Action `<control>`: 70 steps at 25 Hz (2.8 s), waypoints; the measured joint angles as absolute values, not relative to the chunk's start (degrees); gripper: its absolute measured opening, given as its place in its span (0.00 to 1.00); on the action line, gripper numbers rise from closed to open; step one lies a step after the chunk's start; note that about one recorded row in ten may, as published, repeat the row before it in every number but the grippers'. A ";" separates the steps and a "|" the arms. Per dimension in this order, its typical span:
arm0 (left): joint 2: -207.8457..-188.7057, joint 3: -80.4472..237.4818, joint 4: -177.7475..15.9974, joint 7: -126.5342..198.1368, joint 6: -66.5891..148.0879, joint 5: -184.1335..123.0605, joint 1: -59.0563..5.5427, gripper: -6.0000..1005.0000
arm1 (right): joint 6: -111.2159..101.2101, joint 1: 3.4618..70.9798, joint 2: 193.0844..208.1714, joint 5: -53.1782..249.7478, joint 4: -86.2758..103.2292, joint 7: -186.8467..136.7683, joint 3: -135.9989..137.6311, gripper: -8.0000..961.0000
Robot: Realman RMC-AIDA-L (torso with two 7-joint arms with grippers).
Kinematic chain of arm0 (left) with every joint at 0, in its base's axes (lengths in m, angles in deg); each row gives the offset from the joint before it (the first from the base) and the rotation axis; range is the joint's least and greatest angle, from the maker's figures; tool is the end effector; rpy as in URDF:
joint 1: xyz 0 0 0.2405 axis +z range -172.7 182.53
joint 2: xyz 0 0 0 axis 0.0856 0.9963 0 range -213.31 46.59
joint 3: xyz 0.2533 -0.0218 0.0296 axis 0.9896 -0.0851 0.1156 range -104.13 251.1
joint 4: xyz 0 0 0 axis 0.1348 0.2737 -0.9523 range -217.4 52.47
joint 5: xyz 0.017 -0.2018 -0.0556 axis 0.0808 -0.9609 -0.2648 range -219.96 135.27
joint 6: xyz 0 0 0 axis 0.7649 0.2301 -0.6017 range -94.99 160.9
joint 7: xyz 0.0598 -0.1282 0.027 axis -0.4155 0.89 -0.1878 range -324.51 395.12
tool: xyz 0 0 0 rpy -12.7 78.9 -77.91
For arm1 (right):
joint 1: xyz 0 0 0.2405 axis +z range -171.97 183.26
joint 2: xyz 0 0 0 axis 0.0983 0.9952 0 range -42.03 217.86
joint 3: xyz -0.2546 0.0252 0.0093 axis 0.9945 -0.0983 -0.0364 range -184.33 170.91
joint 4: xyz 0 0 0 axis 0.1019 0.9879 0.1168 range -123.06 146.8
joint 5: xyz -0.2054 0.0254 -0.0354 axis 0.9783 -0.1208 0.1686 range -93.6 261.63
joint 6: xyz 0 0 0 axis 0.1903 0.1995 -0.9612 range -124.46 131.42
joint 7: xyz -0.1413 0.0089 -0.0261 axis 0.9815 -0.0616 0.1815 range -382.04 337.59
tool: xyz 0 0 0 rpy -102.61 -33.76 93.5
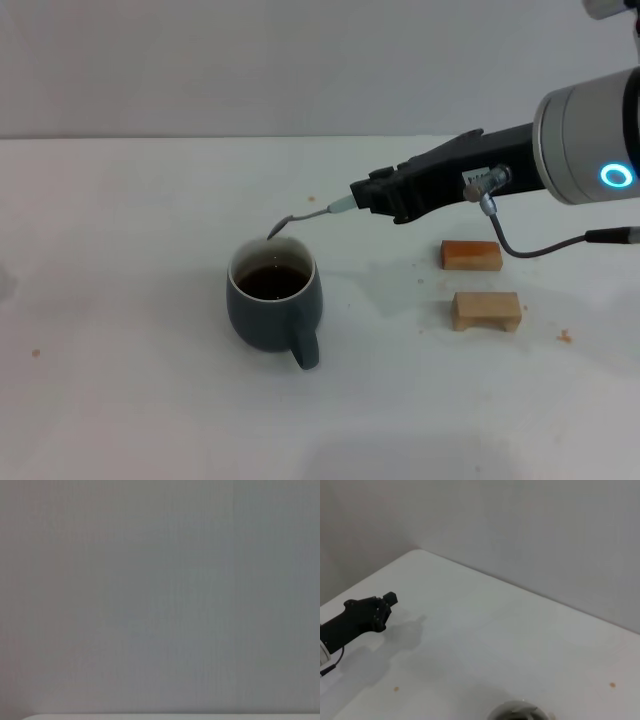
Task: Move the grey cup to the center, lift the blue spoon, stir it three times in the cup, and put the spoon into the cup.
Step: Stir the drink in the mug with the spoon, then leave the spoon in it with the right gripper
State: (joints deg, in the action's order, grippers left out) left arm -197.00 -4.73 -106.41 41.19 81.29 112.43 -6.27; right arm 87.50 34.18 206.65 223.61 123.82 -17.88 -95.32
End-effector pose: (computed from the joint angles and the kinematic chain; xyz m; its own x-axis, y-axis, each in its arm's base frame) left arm -0.4039 0.3020 0.0430 0.7387 0.1369 0.6600 0.6523 0.1017 -0.7511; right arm 0.0506 0.3088 0.0226 0.7986 -0.5581 -0.2252 -0.5987 -0.6987 -0.3915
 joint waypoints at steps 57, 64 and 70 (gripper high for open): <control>-197.27 -4.73 -106.77 41.02 81.58 112.43 -6.35 0.00 | 85.18 40.78 206.40 220.18 106.61 -12.15 -98.49 0.18; -197.27 -4.84 -106.81 41.01 81.58 112.43 -6.48 0.00 | 85.03 43.49 206.36 220.25 103.20 -11.62 -98.86 0.18; -197.27 -5.27 -106.82 41.02 81.58 112.42 -6.51 0.00 | 84.40 44.44 206.55 220.08 100.88 -10.66 -98.52 0.19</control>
State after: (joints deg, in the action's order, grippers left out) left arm -197.27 -5.27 -106.82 41.02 81.58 112.42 -6.51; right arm 84.40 44.44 206.55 220.08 100.88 -10.66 -98.52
